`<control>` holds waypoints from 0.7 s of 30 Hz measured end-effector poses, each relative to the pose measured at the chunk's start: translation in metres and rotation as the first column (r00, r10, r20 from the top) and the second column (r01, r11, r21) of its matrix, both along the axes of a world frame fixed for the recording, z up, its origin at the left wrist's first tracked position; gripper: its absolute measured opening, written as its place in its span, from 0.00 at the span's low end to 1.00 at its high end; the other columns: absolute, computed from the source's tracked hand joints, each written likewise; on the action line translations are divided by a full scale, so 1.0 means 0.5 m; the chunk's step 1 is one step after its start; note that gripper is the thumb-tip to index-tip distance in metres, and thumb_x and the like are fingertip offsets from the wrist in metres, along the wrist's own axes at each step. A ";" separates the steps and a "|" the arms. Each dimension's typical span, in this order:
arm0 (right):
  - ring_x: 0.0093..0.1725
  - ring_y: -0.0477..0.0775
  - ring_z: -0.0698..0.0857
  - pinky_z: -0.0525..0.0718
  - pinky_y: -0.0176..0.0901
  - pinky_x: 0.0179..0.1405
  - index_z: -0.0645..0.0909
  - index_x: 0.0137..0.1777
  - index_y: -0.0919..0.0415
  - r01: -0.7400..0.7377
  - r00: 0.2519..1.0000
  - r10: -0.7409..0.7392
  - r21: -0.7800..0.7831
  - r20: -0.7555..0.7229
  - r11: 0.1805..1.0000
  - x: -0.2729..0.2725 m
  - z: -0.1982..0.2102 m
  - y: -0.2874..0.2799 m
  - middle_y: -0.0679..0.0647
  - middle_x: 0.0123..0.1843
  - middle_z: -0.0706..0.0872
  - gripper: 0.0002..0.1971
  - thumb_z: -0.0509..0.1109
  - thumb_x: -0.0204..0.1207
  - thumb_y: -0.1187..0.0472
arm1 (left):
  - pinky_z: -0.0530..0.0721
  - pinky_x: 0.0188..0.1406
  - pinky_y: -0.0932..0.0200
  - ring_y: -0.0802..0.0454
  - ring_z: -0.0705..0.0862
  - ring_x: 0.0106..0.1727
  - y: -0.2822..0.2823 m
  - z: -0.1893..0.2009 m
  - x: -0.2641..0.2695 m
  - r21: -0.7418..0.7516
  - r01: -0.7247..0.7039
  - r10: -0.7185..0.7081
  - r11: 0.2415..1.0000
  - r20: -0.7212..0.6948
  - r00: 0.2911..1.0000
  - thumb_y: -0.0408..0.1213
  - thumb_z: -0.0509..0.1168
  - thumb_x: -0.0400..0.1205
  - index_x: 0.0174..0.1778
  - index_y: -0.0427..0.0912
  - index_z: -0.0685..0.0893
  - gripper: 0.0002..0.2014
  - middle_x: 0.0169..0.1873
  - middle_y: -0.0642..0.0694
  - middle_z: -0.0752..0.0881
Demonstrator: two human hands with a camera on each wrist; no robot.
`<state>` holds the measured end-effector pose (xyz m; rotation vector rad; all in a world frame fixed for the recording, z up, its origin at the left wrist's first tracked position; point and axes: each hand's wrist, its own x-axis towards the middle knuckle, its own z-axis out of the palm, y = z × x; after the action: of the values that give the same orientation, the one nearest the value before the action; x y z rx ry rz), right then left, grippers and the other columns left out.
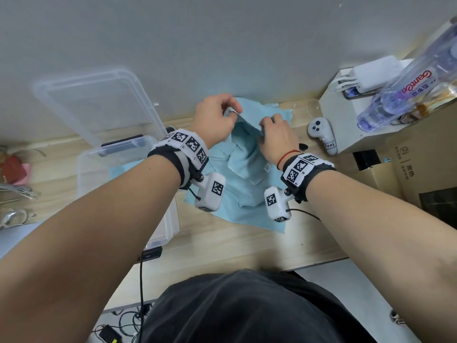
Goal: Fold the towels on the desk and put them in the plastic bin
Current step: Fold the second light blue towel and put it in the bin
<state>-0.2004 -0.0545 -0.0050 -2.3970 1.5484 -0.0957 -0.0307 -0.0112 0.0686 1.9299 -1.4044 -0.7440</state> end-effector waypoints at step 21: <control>0.35 0.55 0.78 0.67 0.46 0.31 0.85 0.43 0.59 -0.063 0.936 0.022 0.106 0.353 0.992 -0.035 0.215 0.079 0.56 0.35 0.83 0.19 0.73 0.75 0.41 | 0.75 0.33 0.60 0.50 0.80 0.33 0.161 0.155 0.070 -0.141 -0.151 0.171 0.978 0.144 0.975 0.51 0.68 0.80 0.37 0.45 0.87 0.13 0.30 0.46 0.84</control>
<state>-0.2180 -0.0150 0.1024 -2.1758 1.2994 -0.3920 0.0044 0.0691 0.1462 2.0059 -1.3316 -0.4239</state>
